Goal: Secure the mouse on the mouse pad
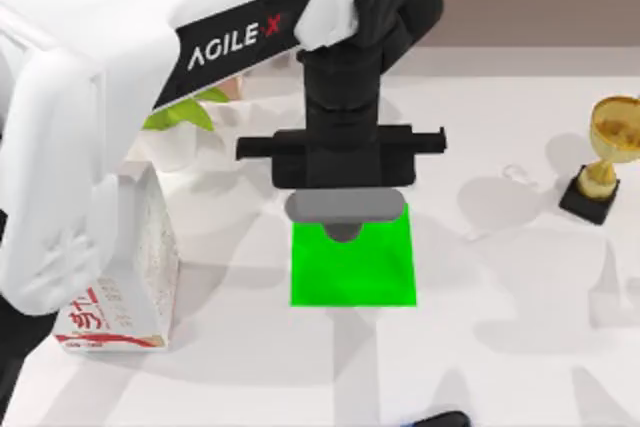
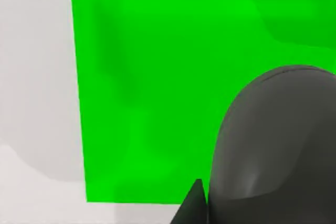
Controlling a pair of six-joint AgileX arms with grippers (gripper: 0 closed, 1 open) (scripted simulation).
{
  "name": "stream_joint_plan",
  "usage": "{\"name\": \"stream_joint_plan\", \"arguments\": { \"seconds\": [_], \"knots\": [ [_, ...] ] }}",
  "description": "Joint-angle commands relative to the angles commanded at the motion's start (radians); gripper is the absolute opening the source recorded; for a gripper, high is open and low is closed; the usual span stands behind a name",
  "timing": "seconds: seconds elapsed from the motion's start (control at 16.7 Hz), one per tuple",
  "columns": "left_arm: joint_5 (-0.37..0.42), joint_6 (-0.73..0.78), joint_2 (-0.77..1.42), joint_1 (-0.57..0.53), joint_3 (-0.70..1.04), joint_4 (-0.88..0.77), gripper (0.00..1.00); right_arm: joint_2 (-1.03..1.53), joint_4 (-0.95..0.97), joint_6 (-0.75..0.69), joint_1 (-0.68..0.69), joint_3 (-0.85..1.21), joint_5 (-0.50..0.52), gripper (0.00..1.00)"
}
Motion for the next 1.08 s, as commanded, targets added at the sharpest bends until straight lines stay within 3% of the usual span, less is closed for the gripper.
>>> {"name": "stream_joint_plan", "arguments": {
  "seconds": [0.48, 1.08],
  "knots": [
    [0.015, 0.05, 0.008, 0.083, -0.048, 0.083, 0.0, 0.0, 0.0, 0.0, 0.0, 0.0, 0.0, 1.0],
    [-0.004, -0.014, 0.038, -0.038, -0.112, 0.149, 0.0, 0.0, 0.0, 0.0, 0.0, 0.0, 0.0, 1.0]
  ]
}}
